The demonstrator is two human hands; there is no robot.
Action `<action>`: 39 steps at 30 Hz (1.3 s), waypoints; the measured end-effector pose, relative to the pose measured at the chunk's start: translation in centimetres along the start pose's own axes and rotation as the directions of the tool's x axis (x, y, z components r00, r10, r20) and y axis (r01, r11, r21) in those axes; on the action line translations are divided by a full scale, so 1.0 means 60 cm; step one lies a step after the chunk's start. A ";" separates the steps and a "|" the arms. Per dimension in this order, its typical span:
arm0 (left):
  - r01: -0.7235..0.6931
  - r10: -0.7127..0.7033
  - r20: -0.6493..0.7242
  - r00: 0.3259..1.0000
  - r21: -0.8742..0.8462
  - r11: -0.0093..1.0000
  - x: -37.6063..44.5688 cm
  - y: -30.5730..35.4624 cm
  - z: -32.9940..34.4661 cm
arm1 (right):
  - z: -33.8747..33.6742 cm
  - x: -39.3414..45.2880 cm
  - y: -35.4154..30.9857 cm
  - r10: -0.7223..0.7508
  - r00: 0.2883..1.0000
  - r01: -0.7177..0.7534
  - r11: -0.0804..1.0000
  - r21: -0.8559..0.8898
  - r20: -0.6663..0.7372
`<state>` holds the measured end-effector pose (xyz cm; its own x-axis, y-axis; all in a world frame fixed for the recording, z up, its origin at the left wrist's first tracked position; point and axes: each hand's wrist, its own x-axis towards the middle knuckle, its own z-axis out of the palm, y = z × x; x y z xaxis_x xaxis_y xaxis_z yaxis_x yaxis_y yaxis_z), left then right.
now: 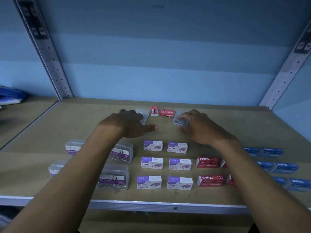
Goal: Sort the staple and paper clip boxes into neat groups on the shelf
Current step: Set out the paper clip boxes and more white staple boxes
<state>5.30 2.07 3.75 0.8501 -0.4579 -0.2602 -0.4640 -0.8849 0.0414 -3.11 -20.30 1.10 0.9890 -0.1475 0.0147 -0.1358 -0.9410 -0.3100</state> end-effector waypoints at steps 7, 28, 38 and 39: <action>-0.143 0.133 -0.108 0.985 -0.095 0.985 -0.038 0.020 -0.007 | -0.017 -0.020 -0.008 -0.138 0.989 0.140 0.989 0.047 -0.046; -0.202 0.158 -0.220 0.963 -0.193 0.960 -0.004 -0.034 0.014 | -0.016 -0.013 0.033 -0.122 0.990 0.135 0.972 0.192 -0.074; -0.240 0.213 -0.122 0.969 -0.291 0.926 -0.025 -0.047 -0.009 | -0.019 -0.016 0.047 -0.022 0.997 0.046 0.952 0.304 -0.080; -0.233 0.208 -0.115 0.971 -0.286 0.929 -0.027 -0.047 -0.009 | -0.019 -0.016 0.047 -0.025 0.996 0.050 0.954 0.297 -0.087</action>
<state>5.39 5.24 4.58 0.7578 -0.6388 -0.1329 -0.5581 -0.7402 0.3750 -4.49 -23.19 1.32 0.9831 -0.1499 0.1047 -0.0626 -0.8141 -0.5773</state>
